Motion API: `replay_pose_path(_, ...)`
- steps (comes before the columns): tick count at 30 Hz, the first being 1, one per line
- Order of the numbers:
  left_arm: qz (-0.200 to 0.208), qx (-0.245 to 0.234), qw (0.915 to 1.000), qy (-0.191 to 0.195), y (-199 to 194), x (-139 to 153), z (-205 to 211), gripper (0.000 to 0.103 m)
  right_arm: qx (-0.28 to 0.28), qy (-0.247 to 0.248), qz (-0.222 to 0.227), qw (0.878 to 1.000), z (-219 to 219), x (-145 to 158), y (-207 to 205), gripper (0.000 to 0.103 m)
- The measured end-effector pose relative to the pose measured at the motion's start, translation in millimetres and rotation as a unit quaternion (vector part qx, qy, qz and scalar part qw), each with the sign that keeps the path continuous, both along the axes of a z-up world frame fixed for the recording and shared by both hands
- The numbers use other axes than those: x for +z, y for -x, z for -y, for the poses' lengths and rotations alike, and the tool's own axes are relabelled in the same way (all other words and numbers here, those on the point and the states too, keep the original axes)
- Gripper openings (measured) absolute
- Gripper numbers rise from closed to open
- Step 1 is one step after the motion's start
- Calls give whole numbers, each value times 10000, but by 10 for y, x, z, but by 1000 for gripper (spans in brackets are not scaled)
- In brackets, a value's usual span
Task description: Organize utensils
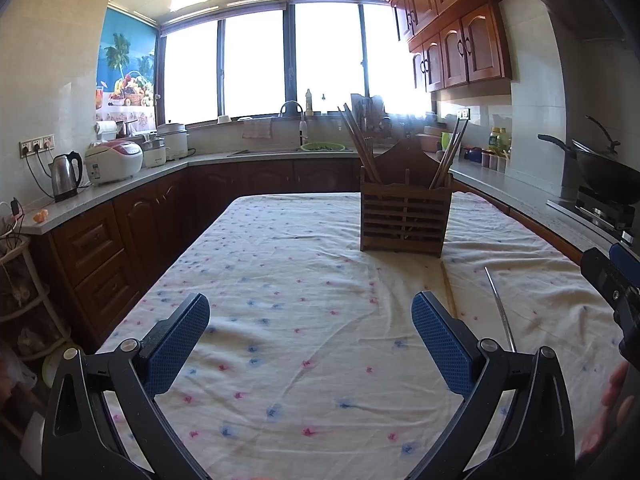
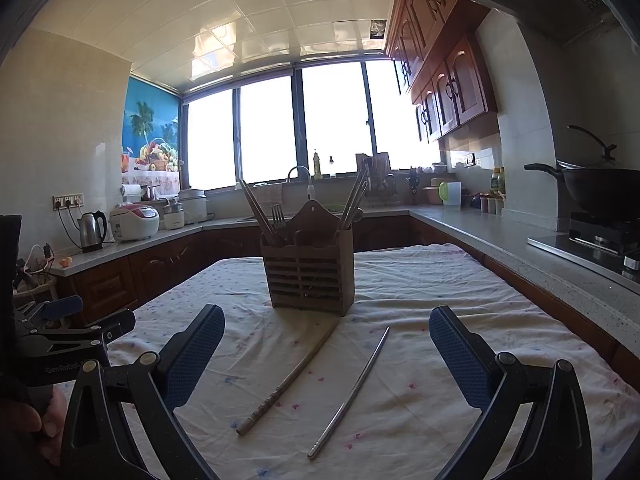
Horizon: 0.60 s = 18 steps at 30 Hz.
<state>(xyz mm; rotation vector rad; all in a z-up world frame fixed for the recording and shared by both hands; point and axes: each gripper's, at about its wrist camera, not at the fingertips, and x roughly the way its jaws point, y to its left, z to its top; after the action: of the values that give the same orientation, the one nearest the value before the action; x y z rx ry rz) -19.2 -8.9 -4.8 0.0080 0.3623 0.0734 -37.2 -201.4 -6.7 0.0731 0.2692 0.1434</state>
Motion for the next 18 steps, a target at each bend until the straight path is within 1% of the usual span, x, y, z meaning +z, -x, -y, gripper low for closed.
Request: replay_pose_path(18,-35,-78,10000,11,-35,-8,2,103,2,-9,-2,10000,-6,8,-1,103)
